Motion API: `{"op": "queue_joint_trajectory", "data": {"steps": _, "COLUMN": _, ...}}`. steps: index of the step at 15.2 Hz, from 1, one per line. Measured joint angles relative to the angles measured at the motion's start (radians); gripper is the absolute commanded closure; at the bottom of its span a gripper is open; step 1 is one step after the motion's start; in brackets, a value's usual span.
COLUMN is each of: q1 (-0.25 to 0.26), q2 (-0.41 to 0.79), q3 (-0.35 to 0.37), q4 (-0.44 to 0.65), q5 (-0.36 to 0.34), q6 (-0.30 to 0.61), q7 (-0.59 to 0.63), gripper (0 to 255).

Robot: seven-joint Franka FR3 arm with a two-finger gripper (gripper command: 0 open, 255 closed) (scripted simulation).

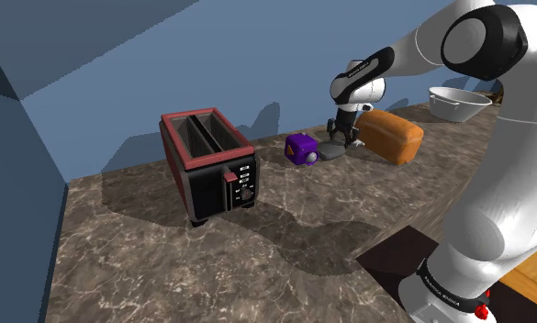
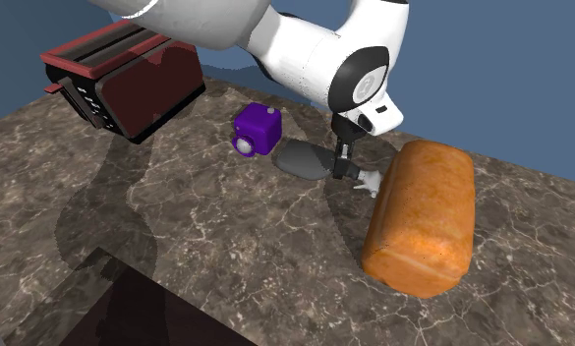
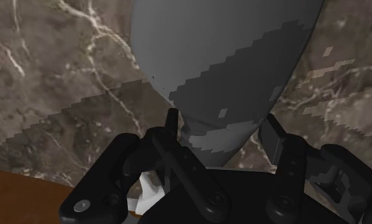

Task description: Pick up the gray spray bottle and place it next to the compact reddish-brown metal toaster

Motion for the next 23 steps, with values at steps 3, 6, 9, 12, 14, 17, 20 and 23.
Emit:
{"op": "queue_joint_trajectory", "data": {"steps": 3, "q1": 0.000, "q2": 0.000, "q3": 0.000, "q4": 0.000, "q5": 0.000, "q6": 0.000, "q7": 0.000, "gripper": 255}}
{"op": "queue_joint_trajectory", "data": {"steps": 6, "q1": 0.001, "q2": -0.004, "q3": 0.000, "q4": 0.002, "q5": -0.001, "q6": -0.006, "q7": 0.001, "gripper": 255}}
{"op": "queue_joint_trajectory", "data": {"steps": 9, "q1": 0.002, "q2": -0.023, "q3": -0.001, "q4": 0.013, "q5": -0.005, "q6": -0.035, "q7": 0.004, "gripper": 255}}
{"op": "queue_joint_trajectory", "data": {"steps": 12, "q1": 0.003, "q2": -0.043, "q3": -0.003, "q4": 0.031, "q5": -0.009, "q6": -0.073, "q7": 0.007, "gripper": 255}}
{"op": "queue_joint_trajectory", "data": {"steps": 14, "q1": 0.003, "q2": -0.058, "q3": -0.004, "q4": 0.038, "q5": -0.012, "q6": -0.095, "q7": 0.008, "gripper": 255}}
{"op": "queue_joint_trajectory", "data": {"steps": 17, "q1": 0.005, "q2": -0.074, "q3": -0.004, "q4": 0.055, "q5": -0.016, "q6": -0.128, "q7": 0.012, "gripper": 255}}
{"op": "queue_joint_trajectory", "data": {"steps": 20, "q1": 0.004, "q2": -0.089, "q3": -0.005, "q4": 0.079, "q5": -0.019, "q6": -0.167, "q7": 0.011, "gripper": 255}}
{"op": "queue_joint_trajectory", "data": {"steps": 23, "q1": 0.005, "q2": -0.106, "q3": -0.006, "q4": 0.100, "q5": -0.023, "q6": -0.205, "q7": 0.015, "gripper": 255}}
